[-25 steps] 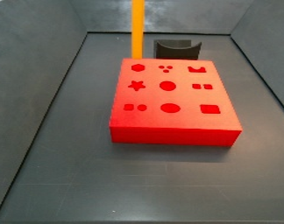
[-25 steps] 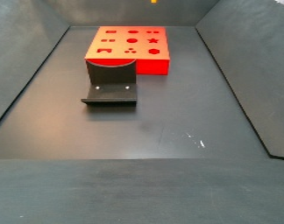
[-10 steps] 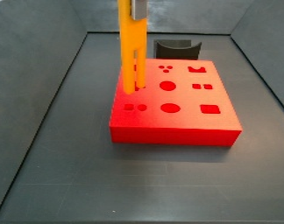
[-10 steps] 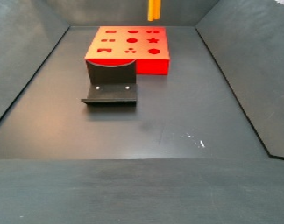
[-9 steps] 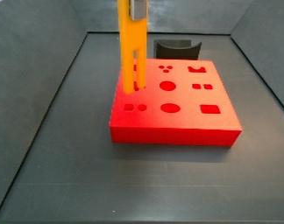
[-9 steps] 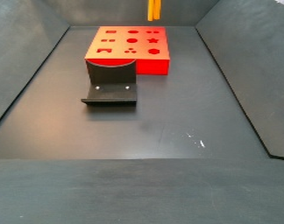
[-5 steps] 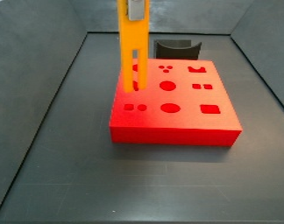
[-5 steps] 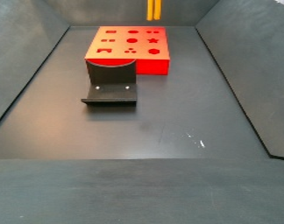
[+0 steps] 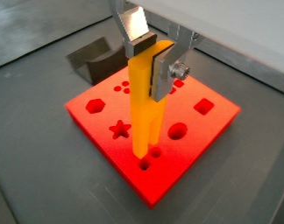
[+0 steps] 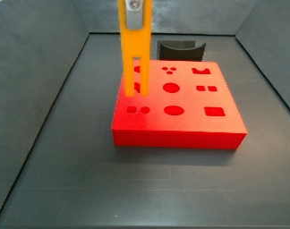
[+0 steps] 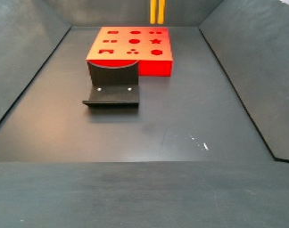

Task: Insert the square-circle object.

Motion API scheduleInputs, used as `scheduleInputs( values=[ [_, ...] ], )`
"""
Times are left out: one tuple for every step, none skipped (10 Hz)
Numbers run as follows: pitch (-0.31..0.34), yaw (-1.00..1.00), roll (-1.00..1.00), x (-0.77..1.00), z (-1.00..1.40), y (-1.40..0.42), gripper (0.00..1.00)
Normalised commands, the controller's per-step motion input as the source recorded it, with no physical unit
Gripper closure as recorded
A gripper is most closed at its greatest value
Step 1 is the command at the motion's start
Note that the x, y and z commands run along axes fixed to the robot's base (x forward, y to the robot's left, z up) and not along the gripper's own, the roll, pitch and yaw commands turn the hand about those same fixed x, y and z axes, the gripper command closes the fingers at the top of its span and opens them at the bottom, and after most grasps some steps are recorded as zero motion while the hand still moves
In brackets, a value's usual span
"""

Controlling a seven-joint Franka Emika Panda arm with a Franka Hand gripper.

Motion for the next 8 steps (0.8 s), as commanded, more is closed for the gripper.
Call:
scheduleInputs(
  values=[
    [0.000,-0.45,-0.01,0.10,-0.07,0.00,1.00],
    [0.000,-0.03,0.00,0.08,0.00,-0.02,1.00],
    [0.000,0.07,0.00,0.23,-0.06,-0.24,1.00],
    [-0.124,0.07,-0.18,0.26,-0.13,-0.13,1.00],
    [-0.147,0.04,-0.20,0.26,-0.13,-0.06,1.00],
    [-0.044,0.00,-0.05,0.19,-0.11,0.00,1.00],
    [0.000,0.00,0.00,0.00,-0.06,0.00,1.00],
    [0.000,0.00,0.01,-0.08,-0.06,0.00,1.00]
  ],
)
